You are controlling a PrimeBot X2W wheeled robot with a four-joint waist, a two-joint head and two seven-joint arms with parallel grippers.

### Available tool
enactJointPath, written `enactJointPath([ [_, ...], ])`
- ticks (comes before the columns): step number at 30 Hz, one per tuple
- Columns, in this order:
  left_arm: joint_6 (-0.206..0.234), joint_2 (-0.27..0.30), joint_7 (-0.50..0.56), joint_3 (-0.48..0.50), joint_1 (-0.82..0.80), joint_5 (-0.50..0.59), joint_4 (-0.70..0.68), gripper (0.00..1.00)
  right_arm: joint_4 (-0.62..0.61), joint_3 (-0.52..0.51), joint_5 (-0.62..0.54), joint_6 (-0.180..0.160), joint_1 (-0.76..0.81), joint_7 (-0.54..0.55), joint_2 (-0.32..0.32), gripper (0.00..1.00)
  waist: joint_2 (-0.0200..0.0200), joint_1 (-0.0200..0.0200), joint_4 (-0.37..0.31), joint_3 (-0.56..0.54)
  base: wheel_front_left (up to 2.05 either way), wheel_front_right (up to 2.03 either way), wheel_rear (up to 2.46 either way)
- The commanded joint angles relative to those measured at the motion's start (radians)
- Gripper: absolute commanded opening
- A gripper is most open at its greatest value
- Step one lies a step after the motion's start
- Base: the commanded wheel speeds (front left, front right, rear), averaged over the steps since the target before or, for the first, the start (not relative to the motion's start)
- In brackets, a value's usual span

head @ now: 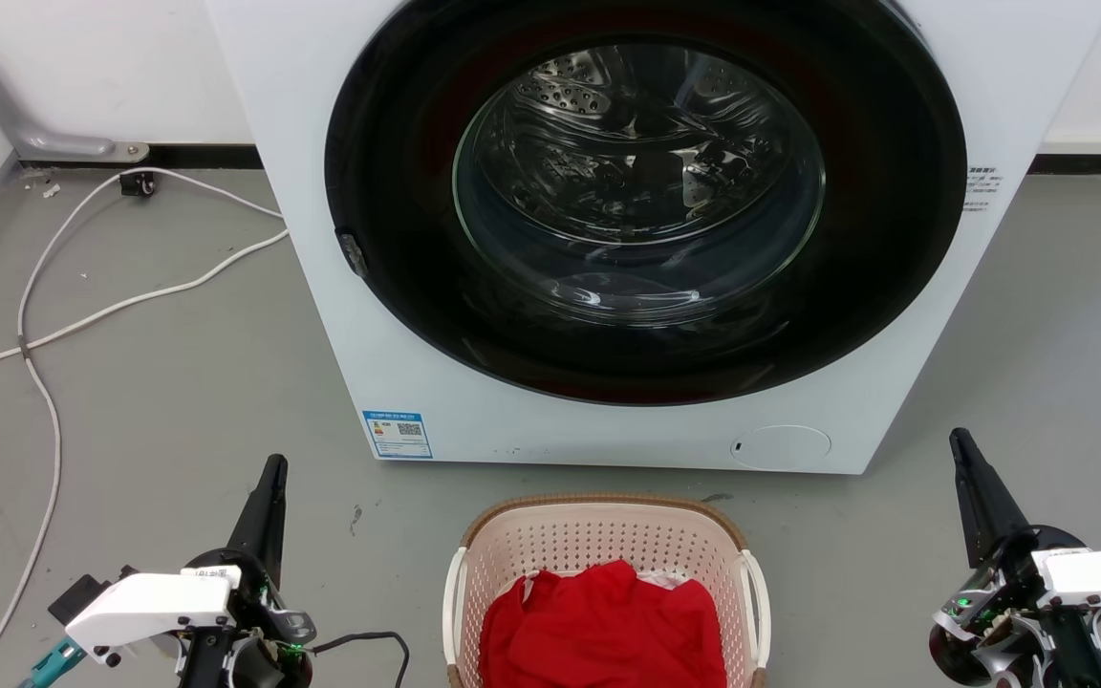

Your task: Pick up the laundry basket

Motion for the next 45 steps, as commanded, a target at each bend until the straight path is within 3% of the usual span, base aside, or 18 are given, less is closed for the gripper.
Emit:
enactJointPath([
  [1, -0.002, -0.001, 0.001, 0.004, -0.011, 0.007, 0.002, 0.00, 0.001, -0.002, -0.005, 0.000, -0.012, 0.004, 0.004, 0.00, -0.0001, 0.0000, 0.000, 0.000, 0.00, 0.00, 0.00],
  [34, -0.002, -0.002, 0.004, 0.006, -0.012, 0.005, 0.002, 0.00, 0.001, -0.003, -0.007, 0.000, -0.012, 0.005, 0.005, 0.00, -0.0001, 0.0000, 0.000, 0.000, 0.00, 0.00, 0.00],
  [35, 0.000, -0.002, 0.001, 0.002, 0.001, 0.006, 0.003, 1.00, 0.003, -0.002, 0.000, 0.000, 0.002, 0.001, 0.001, 1.00, -0.0001, 0.0000, 0.000, 0.000, 0.00, 0.00, 0.00],
  [45, 0.004, -0.006, -0.040, -0.011, 0.022, 0.066, -0.002, 1.00, 0.003, 0.000, -0.066, 0.000, 0.026, -0.040, 0.003, 1.00, -0.0001, 0.0000, -0.001, 0.001, 0.00, 0.00, 0.00],
])
